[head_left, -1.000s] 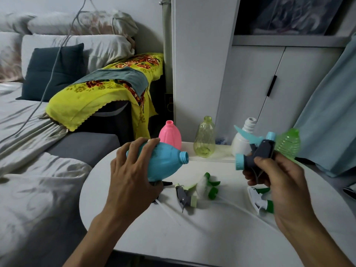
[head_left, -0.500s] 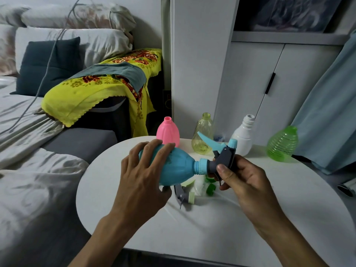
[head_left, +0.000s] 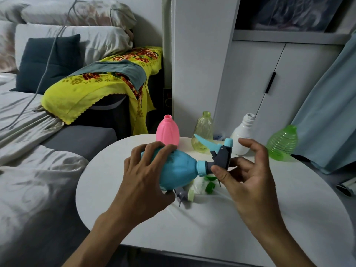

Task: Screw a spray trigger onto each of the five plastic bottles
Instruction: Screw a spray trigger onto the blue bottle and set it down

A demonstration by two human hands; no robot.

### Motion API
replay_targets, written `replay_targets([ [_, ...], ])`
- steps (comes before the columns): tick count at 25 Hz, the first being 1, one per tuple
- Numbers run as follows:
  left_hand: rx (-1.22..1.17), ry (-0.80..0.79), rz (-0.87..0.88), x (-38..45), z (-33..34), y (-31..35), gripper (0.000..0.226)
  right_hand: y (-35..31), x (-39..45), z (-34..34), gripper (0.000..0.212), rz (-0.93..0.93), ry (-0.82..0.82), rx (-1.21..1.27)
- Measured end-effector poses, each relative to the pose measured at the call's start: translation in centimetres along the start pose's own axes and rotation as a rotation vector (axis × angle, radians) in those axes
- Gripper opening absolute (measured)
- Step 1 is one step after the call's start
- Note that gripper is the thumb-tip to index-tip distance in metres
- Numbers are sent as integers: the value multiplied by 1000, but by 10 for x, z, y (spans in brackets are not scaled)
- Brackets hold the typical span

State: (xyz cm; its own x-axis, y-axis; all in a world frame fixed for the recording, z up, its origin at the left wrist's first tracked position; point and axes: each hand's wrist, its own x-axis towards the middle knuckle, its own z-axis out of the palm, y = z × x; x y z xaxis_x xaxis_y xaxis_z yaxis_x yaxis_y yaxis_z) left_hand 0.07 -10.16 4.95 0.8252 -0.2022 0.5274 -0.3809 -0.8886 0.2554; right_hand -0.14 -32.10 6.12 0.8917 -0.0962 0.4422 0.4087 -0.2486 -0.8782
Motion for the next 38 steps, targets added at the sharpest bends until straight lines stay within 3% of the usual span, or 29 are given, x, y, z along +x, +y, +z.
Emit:
replay_targets([
  [3, -86, -41, -37, 0, -2, -1, 93, 0, 0, -4, 41, -365, -27, -448],
  [5, -111, -46, -67, 1, -5, -4, 93, 1, 2, -9, 58, -444, -155, -631],
  [7, -98, -37, -66, 2, -9, -6, 93, 4, 7, -14, 65, -512, -229, -750],
  [11, -16, 1, 11, 1, -12, -3, 91, 4, 10, -18, 39, -637, -148, -771],
  [14, 58, 30, 44, 0, -11, -3, 93, -3, 7, -15, 36, -457, -219, -678],
  [16, 93, 60, 60, 1, -11, -4, 91, -2, 5, -13, 34, -262, -253, -479],
  [21, 136, 147, 125, 2, -7, -4, 91, -1, 3, -6, 53, 316, -303, 4],
  [24, 151, 152, 153, 1, -3, -5, 93, -3, 6, -10, 42, 673, -368, 211],
  [26, 152, 122, 159, 0, 1, -5, 95, -2, 6, -12, 38, 740, -470, 178],
  [27, 146, 95, 153, -1, 3, -4, 96, 1, 4, -11, 35, 688, -492, 40],
  [29, 107, 46, 114, -2, 6, -2, 97, 7, 0, -4, 27, 433, -316, -189],
  [31, 8, 34, 46, -1, 6, 0, 91, 4, -2, 2, 20, 202, -71, -52],
  [33, -83, 55, -10, 1, 4, 2, 86, 1, 2, 1, 19, 107, 19, 102],
  [35, -125, 53, -47, 2, 4, 0, 87, -2, 6, -7, 24, 36, -67, 28],
  [38, -112, -16, -49, 0, 6, -6, 91, -2, 11, -29, 28, -217, -265, -435],
])
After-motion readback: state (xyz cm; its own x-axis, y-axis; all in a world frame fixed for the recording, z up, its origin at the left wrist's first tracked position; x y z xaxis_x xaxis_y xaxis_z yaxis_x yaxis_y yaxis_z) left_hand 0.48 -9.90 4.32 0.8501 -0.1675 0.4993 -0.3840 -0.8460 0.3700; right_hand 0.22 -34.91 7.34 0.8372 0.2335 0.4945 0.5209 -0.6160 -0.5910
